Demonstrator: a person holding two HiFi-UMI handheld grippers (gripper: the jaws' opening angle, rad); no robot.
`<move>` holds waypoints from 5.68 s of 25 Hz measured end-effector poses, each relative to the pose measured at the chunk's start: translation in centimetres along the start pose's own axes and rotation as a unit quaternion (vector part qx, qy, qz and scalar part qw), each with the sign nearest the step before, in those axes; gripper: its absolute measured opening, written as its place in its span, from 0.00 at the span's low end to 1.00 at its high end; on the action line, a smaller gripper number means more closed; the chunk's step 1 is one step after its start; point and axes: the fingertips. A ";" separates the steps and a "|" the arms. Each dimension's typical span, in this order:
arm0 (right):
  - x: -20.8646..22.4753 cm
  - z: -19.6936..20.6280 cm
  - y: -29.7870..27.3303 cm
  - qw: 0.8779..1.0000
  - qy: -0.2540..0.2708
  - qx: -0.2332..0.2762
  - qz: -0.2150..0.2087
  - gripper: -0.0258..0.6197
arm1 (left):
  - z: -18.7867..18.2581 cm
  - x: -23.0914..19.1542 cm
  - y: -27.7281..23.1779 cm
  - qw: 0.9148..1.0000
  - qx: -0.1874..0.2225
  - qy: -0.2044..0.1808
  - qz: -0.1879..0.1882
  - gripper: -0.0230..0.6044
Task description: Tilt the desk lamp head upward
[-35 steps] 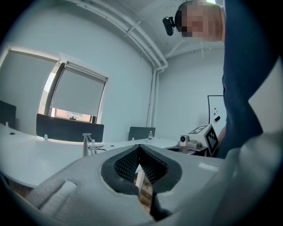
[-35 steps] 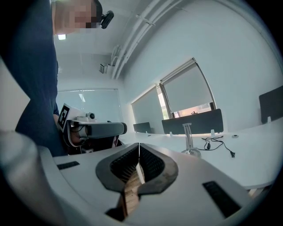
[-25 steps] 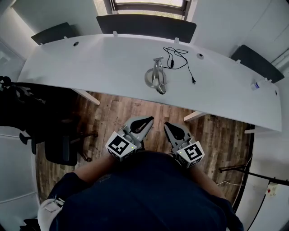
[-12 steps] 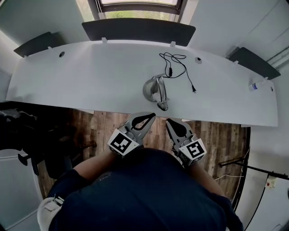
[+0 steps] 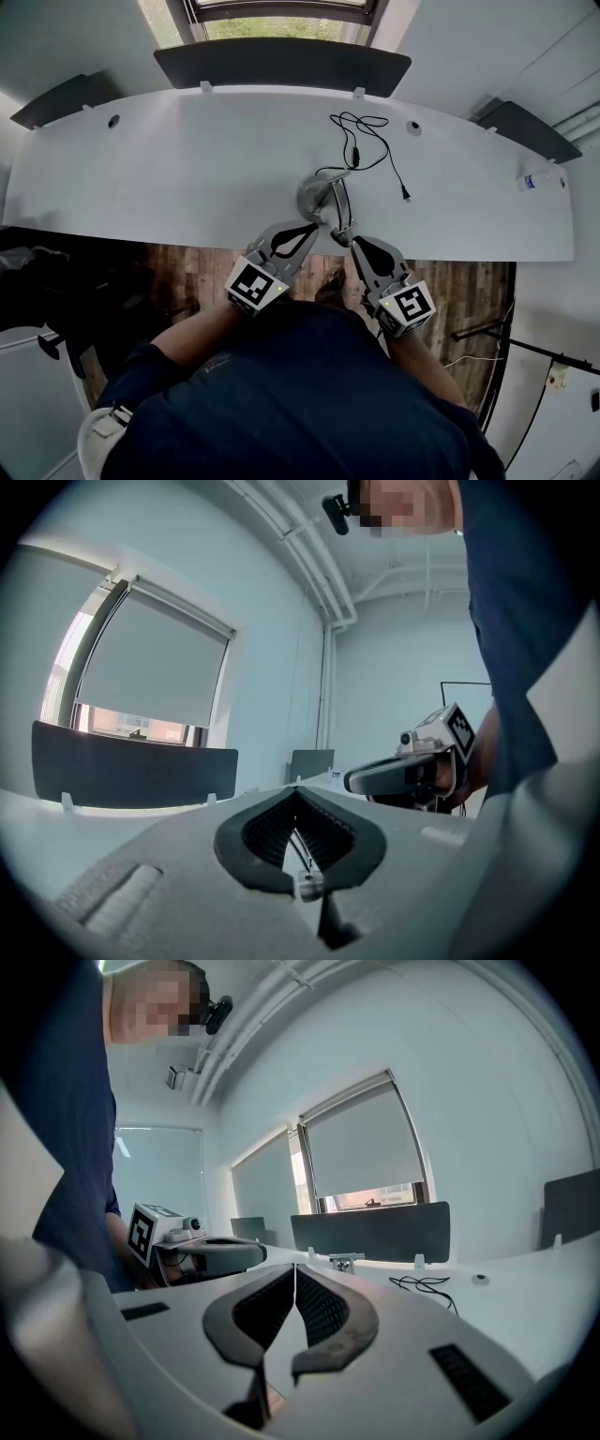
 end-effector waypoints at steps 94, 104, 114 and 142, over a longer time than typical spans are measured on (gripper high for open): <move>2.4 9.9 -5.4 0.823 -0.180 -0.238 -0.483 0.10 | 14.9 -7.4 -9.9 0.989 -0.063 -0.087 0.106 0.27; 1.9 7.4 -4.2 0.786 -0.286 -0.319 -0.446 0.10 | 15.0 -7.3 -9.8 0.988 -0.067 -0.090 0.108 0.27; 1.8 5.7 -4.0 0.751 -0.353 -0.368 -0.419 0.10 | 14.8 -7.3 -10.1 0.987 -0.068 -0.097 0.106 0.27; 1.1 -1.1 -6.0 0.667 -0.483 -0.427 -0.374 0.17 | 15.3 -7.0 -9.9 0.984 -0.072 -0.123 0.104 0.27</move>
Point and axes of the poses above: the fingertips, and each gripper's own axes: y backward along the fingers, x to its right, z out of its underside, and after that the axes turned 12 degrees about x, right-handed
